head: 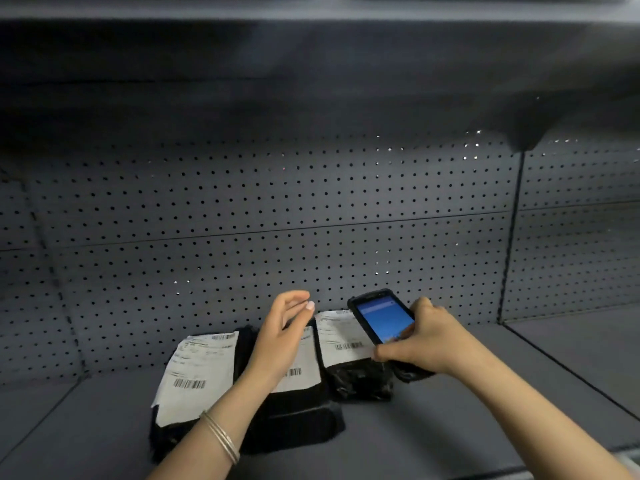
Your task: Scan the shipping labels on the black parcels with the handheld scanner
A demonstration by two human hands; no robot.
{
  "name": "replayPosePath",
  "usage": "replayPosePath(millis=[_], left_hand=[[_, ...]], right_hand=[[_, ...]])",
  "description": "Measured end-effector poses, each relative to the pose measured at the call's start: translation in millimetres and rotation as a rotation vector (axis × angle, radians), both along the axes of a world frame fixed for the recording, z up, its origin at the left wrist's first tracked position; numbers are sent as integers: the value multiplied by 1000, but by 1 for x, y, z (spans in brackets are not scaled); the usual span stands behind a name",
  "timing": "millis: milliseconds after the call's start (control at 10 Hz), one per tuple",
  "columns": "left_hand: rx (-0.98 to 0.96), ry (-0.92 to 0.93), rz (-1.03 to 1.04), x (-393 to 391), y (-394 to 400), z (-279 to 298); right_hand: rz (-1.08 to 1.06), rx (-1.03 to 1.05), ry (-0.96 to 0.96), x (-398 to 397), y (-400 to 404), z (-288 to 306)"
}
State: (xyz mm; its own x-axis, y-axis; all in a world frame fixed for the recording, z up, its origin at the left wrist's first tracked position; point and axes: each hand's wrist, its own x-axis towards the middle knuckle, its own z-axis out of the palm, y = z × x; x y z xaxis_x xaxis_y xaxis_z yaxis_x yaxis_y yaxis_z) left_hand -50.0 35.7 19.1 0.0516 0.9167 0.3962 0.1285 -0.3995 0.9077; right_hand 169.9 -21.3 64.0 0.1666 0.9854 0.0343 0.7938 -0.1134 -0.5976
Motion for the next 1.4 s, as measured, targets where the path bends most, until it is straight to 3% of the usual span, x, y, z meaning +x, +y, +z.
replayPosePath(millis=[500,700,1200,1300,1400], left_hand=[[-20,-56,100,131,-28,-22],[11,-56,145,138,-37,-26],[-35,-56,169,123,-38,-24],[-26,-57,140,118,-40,-23],[-45,-101,50,105,-39,-15]], right_hand=[[63,-21,-37,108,48,-77],[108,-63,-4,107,59,-103],[112,-171,-165,102,70,-108],[109,-146,-199,98,67,-102],[153,80,-12,85,64,-83]])
